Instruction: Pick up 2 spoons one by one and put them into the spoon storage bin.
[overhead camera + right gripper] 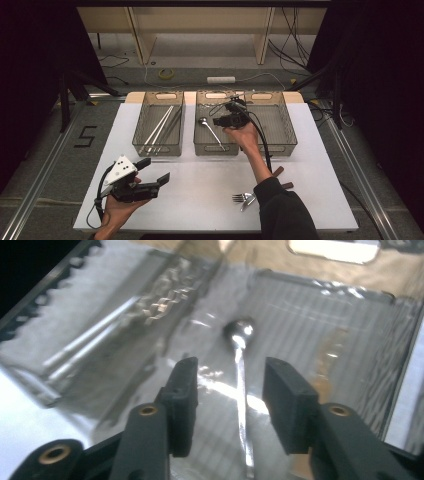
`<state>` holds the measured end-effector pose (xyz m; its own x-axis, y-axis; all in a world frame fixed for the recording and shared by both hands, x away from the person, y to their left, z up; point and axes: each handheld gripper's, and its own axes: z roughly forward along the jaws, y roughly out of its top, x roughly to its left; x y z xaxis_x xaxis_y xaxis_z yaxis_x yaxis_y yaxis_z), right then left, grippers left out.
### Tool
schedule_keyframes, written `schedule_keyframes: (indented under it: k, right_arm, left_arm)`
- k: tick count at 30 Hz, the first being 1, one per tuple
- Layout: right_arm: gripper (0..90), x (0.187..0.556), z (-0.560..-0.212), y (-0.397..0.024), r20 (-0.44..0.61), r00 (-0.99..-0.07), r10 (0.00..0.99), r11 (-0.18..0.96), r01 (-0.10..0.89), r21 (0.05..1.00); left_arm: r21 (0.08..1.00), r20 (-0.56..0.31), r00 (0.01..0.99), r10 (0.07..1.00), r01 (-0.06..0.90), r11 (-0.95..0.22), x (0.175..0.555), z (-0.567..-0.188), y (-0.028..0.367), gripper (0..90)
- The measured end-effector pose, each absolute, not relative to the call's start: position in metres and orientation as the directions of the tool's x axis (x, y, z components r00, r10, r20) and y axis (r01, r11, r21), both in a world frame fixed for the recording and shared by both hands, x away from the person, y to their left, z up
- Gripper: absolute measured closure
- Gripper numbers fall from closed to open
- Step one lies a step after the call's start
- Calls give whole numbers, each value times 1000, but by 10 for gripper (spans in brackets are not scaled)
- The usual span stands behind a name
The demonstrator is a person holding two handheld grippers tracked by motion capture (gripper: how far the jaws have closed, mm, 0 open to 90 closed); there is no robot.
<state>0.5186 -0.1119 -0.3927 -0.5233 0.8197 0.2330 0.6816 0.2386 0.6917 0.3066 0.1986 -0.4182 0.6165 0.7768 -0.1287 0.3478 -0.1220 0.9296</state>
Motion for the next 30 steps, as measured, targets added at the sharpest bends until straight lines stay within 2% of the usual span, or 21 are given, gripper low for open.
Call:
schedule_keyframes:
  k: [6,15,22,30]
  right_arm:
    - [458,501,-379,-117,250,-591,767,258,640,723]
    - [408,460,-366,-138,230,-676,700,286,560,778]
    - [362,429,-366,-169,208,-699,684,279,514,811]
    - [343,402,-385,-206,195,-684,703,263,505,822]
  left_arm:
    - [928,-129,613,779,351,-122,307,-419,199,155]
    - [930,-133,610,781,350,-115,307,-418,200,155]
    - [931,-137,608,782,350,-109,308,-418,201,155]
    - [930,-153,605,781,356,-94,309,-418,201,156]
